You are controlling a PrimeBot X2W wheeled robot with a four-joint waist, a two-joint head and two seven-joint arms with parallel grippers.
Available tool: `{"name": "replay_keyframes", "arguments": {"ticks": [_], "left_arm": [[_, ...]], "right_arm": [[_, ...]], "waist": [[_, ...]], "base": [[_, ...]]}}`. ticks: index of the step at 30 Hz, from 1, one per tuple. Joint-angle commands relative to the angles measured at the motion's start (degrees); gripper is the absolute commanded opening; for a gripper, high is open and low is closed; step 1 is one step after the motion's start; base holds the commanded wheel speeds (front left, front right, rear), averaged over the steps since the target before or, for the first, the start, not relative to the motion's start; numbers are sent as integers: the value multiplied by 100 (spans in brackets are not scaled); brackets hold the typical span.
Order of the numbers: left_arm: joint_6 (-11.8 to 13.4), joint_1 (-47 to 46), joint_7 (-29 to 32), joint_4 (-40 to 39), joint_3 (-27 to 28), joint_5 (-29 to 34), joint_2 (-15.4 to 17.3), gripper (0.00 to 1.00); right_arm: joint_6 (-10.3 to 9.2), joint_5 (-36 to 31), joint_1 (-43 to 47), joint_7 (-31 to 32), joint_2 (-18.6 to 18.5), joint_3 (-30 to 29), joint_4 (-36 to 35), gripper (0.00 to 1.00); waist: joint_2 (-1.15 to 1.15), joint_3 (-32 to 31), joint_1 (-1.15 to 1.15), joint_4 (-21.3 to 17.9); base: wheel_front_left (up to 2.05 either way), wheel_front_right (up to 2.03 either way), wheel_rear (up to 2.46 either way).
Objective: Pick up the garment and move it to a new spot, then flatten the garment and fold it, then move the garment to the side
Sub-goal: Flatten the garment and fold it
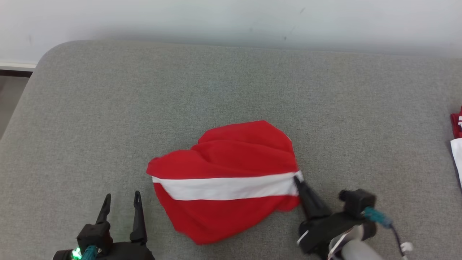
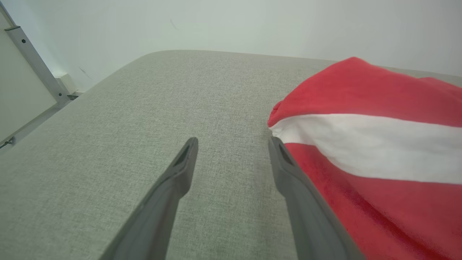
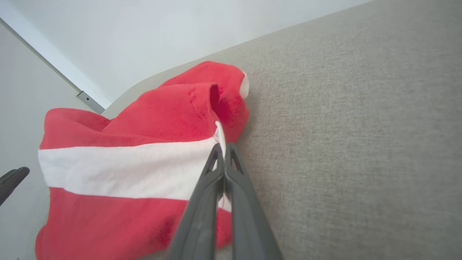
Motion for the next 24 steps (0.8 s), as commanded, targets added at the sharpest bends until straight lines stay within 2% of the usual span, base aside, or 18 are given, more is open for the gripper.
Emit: {"name": "replay_keyframes", "arguments": {"ticks": [1, 7, 15, 17, 18, 20, 24], "left_arm": [[-30, 27, -17, 15, -27, -17, -14, 100], [-75, -11, -17, 79, -214, -84, -11, 100], [-154, 26, -17, 196, -395, -98, -11, 100], [-159, 41, -17, 201, -392, -90, -11, 100], [-162, 59, -17, 209, -387, -88, -11, 100], [-169, 93, -17, 220, -345, -74, -12, 100], [-165, 173, -17, 200, -205, -18, -12, 100]], "right_arm": [[-15, -89, -62, -2, -33, -172, -12, 0], [-15, -543, -159, -1, 45, -1169, 198, 0], [-15, -1368, -246, -2, 254, -2070, 639, 0], [-15, -1479, -239, -1, 293, -2143, 646, 0], [-15, -1565, -226, -1, 335, -2201, 608, 11], [-15, -1729, -168, -2, 401, -2316, 426, 100], [-15, -2113, 54, 0, 490, -2468, -20, 100]], "waist": [[0, -5, 0, -12], [0, -35, 0, -25], [0, -121, 0, -70], [0, -140, 0, -91], [0, -165, 0, -119], [0, -211, 0, -194], [0, -339, 0, -380]], "base": [[0, 0, 0], [0, 0, 0], [0, 0, 0], [0, 0, 0], [0, 0, 0], [0, 0, 0], [0, 0, 0]]}}
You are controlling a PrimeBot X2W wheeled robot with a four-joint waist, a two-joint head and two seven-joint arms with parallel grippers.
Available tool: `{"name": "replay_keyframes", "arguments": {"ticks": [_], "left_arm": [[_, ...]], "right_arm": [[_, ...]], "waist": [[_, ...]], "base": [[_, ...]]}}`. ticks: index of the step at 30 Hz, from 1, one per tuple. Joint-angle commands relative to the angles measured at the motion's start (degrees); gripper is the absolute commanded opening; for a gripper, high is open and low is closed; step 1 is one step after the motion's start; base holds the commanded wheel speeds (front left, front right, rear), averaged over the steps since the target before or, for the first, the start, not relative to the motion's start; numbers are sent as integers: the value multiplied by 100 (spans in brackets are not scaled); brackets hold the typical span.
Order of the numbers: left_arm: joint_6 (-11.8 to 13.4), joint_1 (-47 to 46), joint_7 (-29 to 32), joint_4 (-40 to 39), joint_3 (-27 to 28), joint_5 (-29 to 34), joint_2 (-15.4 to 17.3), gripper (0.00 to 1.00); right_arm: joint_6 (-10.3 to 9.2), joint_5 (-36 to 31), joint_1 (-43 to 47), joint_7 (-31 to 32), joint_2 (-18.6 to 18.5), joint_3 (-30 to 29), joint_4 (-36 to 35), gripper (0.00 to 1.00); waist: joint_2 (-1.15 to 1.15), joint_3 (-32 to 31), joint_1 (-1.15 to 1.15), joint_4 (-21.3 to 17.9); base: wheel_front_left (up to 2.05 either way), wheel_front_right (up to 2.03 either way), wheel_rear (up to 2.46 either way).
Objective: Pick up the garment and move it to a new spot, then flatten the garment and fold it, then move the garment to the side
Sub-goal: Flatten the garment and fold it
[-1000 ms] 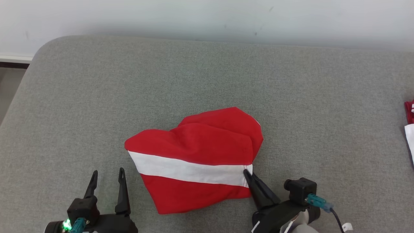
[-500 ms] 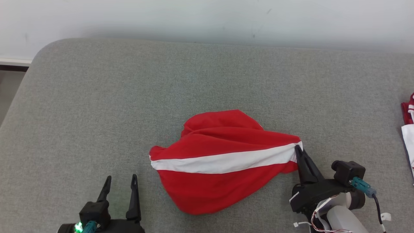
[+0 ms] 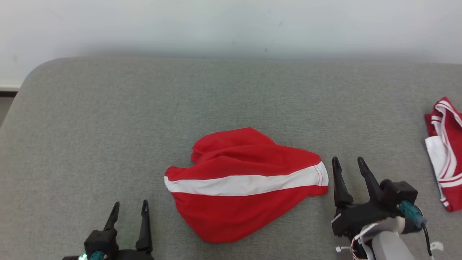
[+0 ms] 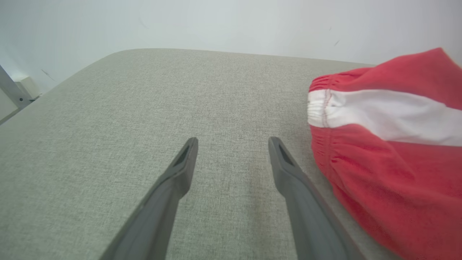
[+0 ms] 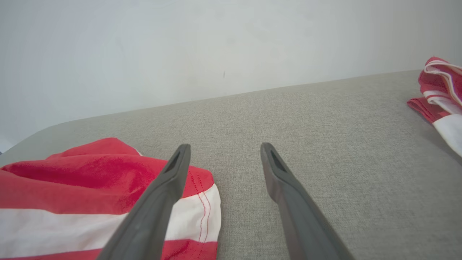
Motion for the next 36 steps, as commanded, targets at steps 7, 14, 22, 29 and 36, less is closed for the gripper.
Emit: {"name": "replay_keyframes", "arguments": {"ticks": [7, 14, 22, 29, 36], "left_arm": [[87, 307, -17, -215, 508, 176, 1, 100], [-14, 630, -17, -470, 723, 300, -2, 100], [60, 1030, -17, -687, 908, 429, -2, 100], [159, 1374, -17, -835, 931, 359, -4, 100], [226, 1530, -17, -912, 865, 297, -5, 100]], "right_arm": [[-16, -456, 622, -1, 103, 8, -707, 100], [-16, -515, 1011, 0, 142, 159, -967, 100], [-16, -614, 1378, -1, 168, 407, -1046, 100], [-16, -635, 1559, 0, 188, 459, -934, 100], [-16, -657, 1628, -1, 194, 444, -891, 100]], "waist": [[0, -424, 0, -571], [0, -664, 0, -887], [0, -864, 0, -1049], [0, -1030, 0, -1074], [0, -1090, 0, -1043]], "base": [[0, 0, 0], [0, 0, 0], [0, 0, 0], [0, 0, 0], [0, 0, 0]]}}
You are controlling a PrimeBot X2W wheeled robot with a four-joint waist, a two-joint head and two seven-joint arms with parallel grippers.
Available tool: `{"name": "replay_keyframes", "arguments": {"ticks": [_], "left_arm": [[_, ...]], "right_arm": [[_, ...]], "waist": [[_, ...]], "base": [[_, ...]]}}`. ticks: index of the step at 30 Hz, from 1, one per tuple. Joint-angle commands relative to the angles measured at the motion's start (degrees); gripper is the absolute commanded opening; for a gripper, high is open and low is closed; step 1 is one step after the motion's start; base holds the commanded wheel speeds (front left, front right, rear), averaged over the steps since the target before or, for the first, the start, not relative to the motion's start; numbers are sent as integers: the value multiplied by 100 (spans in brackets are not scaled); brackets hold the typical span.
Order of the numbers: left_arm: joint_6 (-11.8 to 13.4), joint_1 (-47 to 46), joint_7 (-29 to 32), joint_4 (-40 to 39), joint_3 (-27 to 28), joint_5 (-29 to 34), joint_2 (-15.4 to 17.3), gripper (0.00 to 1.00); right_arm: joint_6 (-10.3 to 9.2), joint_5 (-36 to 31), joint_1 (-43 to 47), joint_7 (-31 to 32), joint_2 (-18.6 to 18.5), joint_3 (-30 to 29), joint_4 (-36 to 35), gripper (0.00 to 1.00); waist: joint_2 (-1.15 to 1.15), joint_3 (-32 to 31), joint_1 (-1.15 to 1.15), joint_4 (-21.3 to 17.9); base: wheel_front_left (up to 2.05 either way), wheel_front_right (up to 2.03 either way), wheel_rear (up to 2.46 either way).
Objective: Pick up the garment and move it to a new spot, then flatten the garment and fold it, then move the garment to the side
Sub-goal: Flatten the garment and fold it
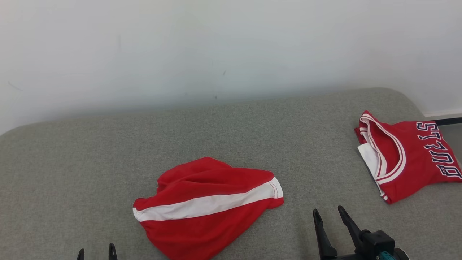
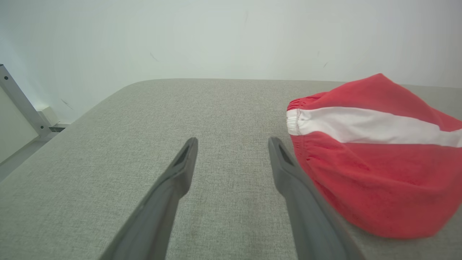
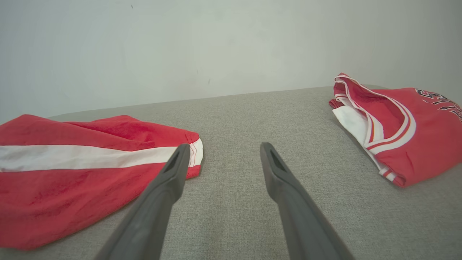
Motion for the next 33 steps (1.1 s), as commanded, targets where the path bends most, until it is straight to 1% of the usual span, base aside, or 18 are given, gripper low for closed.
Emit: {"name": "replay_keyframes", "arguments": {"ticks": [1, 10, 15, 25, 33], "left_arm": [[27, 129, -17, -38, -23, -24, -4, 100], [50, 215, -17, -64, -64, -50, -5, 100], [103, 177, -17, -83, -131, -53, -4, 100], [110, 177, -17, -87, -228, -106, -5, 100], [16, 4, -17, 5, -460, -620, -4, 100]], "right_arm": [[-16, -17, 73, -1, 15, 6, 15, 100], [-16, 99, 97, -1, 14, 86, 70, 100], [-16, 133, 77, -1, 16, 128, 88, 100], [-16, 196, 52, -1, 15, 205, 64, 100], [-16, 230, -17, -1, 15, 288, 45, 100]], "waist": [[0, -20, 0, 12], [0, -79, 0, 21], [0, -78, 0, 26], [0, -42, 0, 7], [0, 171, 0, 27]], "base": [[0, 0, 0], [0, 0, 0], [0, 0, 0], [0, 0, 0], [0, 0, 0]]}}
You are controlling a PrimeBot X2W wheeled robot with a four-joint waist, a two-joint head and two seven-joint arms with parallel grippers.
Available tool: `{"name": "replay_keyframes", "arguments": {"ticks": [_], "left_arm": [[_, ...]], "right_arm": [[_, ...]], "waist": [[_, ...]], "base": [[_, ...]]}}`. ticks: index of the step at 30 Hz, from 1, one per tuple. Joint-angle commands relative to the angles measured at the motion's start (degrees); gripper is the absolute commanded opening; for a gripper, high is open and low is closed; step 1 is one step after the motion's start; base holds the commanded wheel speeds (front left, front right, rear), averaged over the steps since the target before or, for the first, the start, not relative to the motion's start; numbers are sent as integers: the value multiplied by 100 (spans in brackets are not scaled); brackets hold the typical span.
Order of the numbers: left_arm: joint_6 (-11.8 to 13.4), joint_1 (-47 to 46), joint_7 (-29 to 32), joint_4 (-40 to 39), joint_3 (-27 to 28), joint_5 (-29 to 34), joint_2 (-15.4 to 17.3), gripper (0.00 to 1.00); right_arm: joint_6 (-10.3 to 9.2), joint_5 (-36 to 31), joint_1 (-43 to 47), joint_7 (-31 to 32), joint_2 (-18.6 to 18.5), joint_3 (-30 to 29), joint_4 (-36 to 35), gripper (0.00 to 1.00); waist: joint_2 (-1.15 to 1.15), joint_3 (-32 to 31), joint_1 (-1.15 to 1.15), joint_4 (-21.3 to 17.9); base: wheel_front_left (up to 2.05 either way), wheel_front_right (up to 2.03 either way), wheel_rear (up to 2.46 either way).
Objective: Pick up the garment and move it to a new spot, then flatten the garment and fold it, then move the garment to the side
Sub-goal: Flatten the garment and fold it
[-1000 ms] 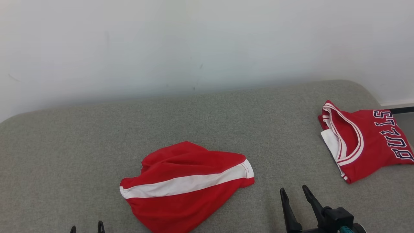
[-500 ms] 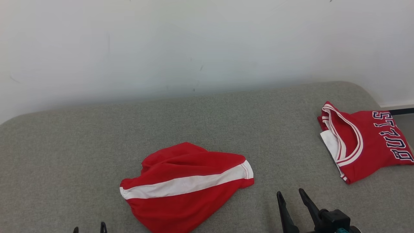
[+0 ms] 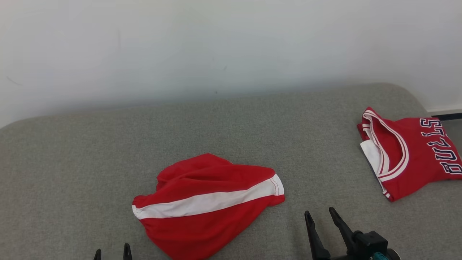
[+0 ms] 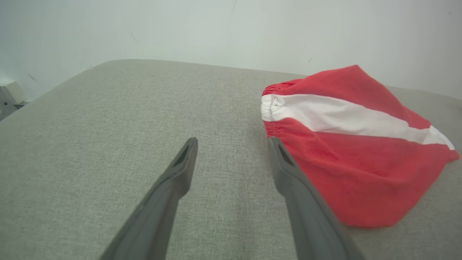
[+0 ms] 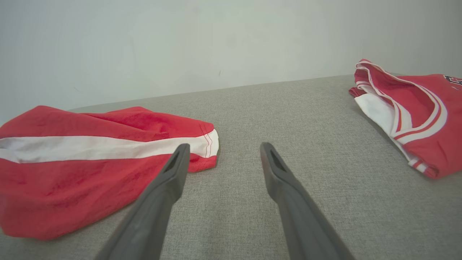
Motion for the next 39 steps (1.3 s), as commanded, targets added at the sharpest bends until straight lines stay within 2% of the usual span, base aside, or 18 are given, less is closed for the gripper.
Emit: {"name": "replay_keyframes", "arguments": {"ticks": [1, 4, 10, 19, 27, 39], "left_arm": [[-43, -122, -17, 24, -48, -160, -4, 100], [-110, -279, -17, 73, -98, -349, -4, 100], [-419, -737, -17, 291, -1, -726, -3, 100], [-742, -1273, -17, 637, 25, -793, -5, 100], [-788, -1553, -17, 819, -263, -920, 155, 100], [-786, -1725, -17, 614, -1057, -1819, 606, 100]], "right_arm": [[-16, 39, -27, 1, 6, 28, -32, 100], [-16, 61, -91, 0, -42, 60, -60, 100], [-16, 135, -180, 1, -104, 118, -130, 100], [-16, 239, -354, 0, -217, 178, -199, 100], [-16, 291, -465, 0, -301, 221, -170, 100], [-16, 301, -527, 0, -312, 298, -155, 100]], "waist": [[0, 118, 0, 10], [0, 255, 0, 13], [0, 574, 0, 44], [0, 876, 0, 69], [0, 1010, 0, 81], [0, 1124, 0, 95]], "base": [[0, 0, 0], [0, 0, 0], [0, 0, 0], [0, 0, 0], [0, 0, 0], [0, 0, 0]]}}
